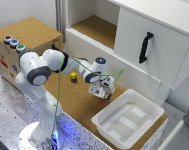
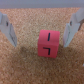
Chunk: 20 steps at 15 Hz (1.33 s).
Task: Rotate the pink block to the right
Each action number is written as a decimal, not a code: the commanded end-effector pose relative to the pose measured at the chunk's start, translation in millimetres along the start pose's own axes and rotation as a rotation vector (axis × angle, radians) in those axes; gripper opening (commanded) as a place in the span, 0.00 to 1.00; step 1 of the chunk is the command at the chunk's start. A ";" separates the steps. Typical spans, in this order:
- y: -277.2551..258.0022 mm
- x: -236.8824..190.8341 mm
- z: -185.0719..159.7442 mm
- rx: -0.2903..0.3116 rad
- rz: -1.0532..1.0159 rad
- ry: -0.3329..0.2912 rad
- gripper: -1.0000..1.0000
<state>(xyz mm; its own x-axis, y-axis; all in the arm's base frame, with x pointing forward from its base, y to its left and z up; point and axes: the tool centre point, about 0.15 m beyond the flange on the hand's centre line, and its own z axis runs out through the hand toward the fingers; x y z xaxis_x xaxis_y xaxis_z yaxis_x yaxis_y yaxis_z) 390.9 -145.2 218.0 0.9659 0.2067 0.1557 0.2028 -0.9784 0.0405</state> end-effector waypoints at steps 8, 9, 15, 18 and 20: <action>2.9 -0.5 21.4 0.040 0.190 -0.007 0.00; 3.7 1.4 21.7 0.031 0.202 -0.004 0.00; 9.7 9.6 11.1 0.001 0.237 0.033 0.00; 1.8 11.7 -12.2 -0.018 0.229 0.063 0.00; -4.5 8.7 -21.3 -0.036 0.230 0.051 0.00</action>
<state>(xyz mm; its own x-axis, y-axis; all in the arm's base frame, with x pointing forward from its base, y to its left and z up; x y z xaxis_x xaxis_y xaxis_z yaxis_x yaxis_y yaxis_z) 400.4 -151.8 216.5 0.9815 -0.0081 0.1912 -0.0103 -0.9999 0.0107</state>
